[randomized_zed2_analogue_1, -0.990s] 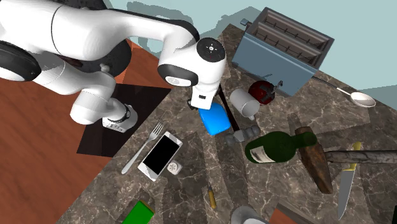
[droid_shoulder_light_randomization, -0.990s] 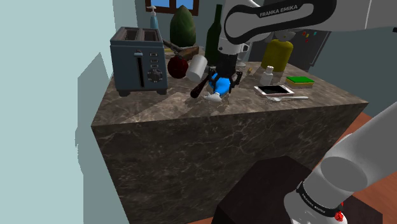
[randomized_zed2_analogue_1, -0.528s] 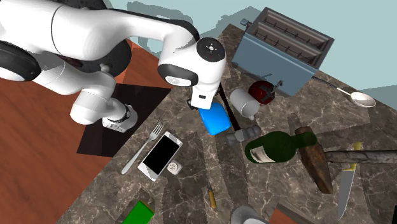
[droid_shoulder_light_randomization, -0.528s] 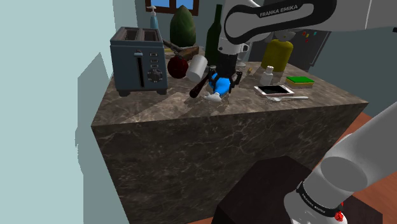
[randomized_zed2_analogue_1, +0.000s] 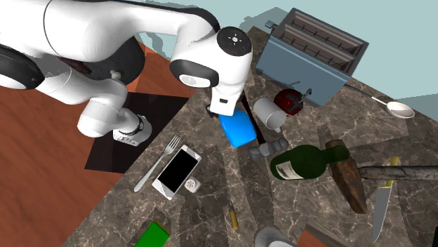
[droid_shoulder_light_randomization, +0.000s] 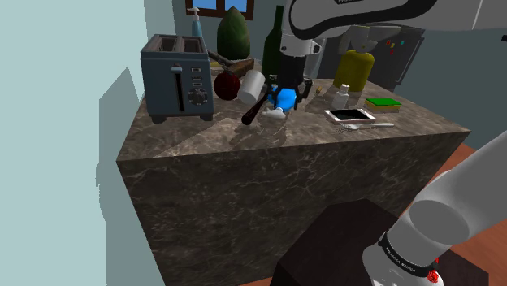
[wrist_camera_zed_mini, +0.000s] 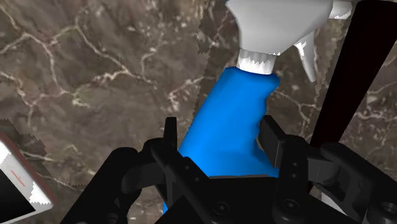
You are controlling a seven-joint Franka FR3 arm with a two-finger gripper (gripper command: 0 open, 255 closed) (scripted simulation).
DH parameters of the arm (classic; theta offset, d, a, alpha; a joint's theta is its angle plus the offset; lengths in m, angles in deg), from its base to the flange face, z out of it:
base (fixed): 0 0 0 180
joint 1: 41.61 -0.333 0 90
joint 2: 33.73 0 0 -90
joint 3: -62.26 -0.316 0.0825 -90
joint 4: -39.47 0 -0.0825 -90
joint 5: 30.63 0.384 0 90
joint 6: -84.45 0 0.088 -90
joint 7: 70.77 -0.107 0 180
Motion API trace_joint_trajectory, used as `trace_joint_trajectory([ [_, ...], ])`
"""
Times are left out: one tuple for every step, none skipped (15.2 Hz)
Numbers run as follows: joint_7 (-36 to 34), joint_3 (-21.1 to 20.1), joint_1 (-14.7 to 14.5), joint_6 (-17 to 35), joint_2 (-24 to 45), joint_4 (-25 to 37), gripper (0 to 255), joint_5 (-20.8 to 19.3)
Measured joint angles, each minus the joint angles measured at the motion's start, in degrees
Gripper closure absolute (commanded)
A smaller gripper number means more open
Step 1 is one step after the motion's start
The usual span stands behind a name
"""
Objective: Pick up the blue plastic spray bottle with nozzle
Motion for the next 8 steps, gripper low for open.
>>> trace_joint_trajectory([
  [0.0, 0.0, 0.0, -1.0, -0.1, 0.9, 255, 0.0],
  [0.0, 0.1, 0.0, -1.6, 0.0, 1.6, 255, 0.0],
  [-0.1, 0.1, 0.0, -2.4, 0.0, 2.4, 255, 0.0],
  [0.0, 0.1, 0.0, -3.1, 0.0, 3.1, 255, 0.0],
  [0.0, 0.1, 0.1, -3.8, 0.0, 3.8, 255, -0.1],
  [0.0, 0.1, 0.1, -4.5, 0.0, 4.5, 255, -0.1],
  [-0.2, 0.1, 0.1, -5.4, 0.3, 5.7, 255, -0.1],
  [-0.2, 0.1, 0.1, -5.9, 0.3, 6.2, 255, -0.1],
])
